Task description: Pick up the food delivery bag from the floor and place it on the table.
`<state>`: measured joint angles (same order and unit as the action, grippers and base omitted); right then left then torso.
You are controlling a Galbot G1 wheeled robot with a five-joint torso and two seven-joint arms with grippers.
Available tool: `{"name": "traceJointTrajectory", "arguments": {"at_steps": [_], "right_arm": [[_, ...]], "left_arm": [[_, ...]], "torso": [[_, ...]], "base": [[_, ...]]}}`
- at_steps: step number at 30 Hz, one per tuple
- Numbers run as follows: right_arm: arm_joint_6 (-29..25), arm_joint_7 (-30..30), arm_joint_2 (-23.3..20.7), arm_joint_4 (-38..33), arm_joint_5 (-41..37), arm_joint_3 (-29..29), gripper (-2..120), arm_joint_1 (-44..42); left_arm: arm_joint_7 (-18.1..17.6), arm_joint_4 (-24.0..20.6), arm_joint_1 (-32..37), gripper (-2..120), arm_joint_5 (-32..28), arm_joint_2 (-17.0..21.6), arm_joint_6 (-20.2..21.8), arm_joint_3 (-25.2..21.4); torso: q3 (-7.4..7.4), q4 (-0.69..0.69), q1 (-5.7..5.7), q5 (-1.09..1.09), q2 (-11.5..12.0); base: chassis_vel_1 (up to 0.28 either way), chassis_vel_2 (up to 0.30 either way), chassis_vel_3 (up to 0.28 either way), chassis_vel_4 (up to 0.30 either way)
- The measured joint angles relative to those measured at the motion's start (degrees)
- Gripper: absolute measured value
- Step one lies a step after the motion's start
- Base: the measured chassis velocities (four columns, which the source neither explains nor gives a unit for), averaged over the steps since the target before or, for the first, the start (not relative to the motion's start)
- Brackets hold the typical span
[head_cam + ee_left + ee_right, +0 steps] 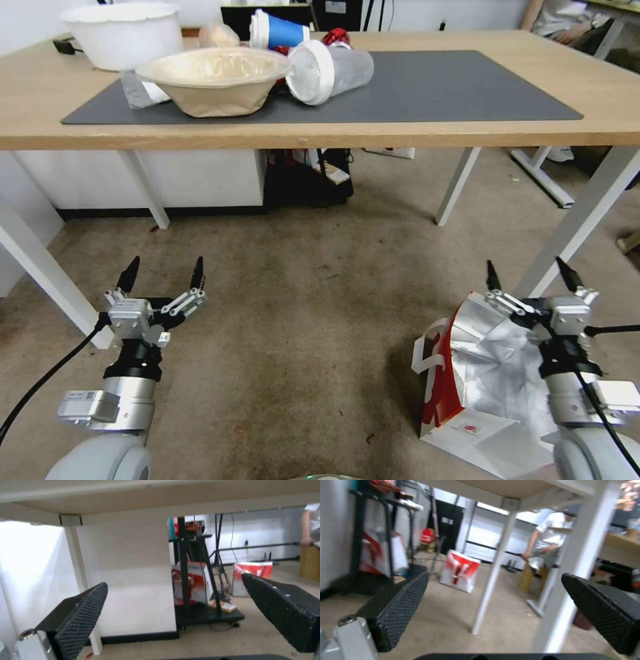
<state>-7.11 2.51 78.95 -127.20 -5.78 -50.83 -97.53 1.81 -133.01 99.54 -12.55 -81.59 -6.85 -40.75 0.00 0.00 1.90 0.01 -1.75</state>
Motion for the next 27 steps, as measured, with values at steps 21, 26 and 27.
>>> {"name": "traceJointTrajectory", "arguments": {"at_steps": [21,26,27], "right_arm": [[-3.7,-2.3,-1.9,11.6,4.4,-6.4,100,3.8],[-2.9,-2.4,-2.5,13.3,3.7,-7.1,100,4.0],[-2.8,-2.4,-2.6,13.6,3.5,-7.2,100,4.0]], "left_arm": [[-0.4,3.1,-1.2,100,1.0,-0.1,1.7,0.1],[-0.4,3.4,-1.1,100,1.7,-0.5,1.7,0.3],[-0.4,3.4,-1.1,100,1.8,-0.5,1.7,0.3]], "torso": [[0.00,0.01,0.02,0.00,-0.1],[0.00,0.00,0.02,0.00,-0.1],[0.00,0.00,0.02,-0.01,-0.1]], "base": [[0.000,0.000,0.000,0.000],[0.000,0.000,0.000,0.000],[0.000,0.000,0.000,0.000]]}}
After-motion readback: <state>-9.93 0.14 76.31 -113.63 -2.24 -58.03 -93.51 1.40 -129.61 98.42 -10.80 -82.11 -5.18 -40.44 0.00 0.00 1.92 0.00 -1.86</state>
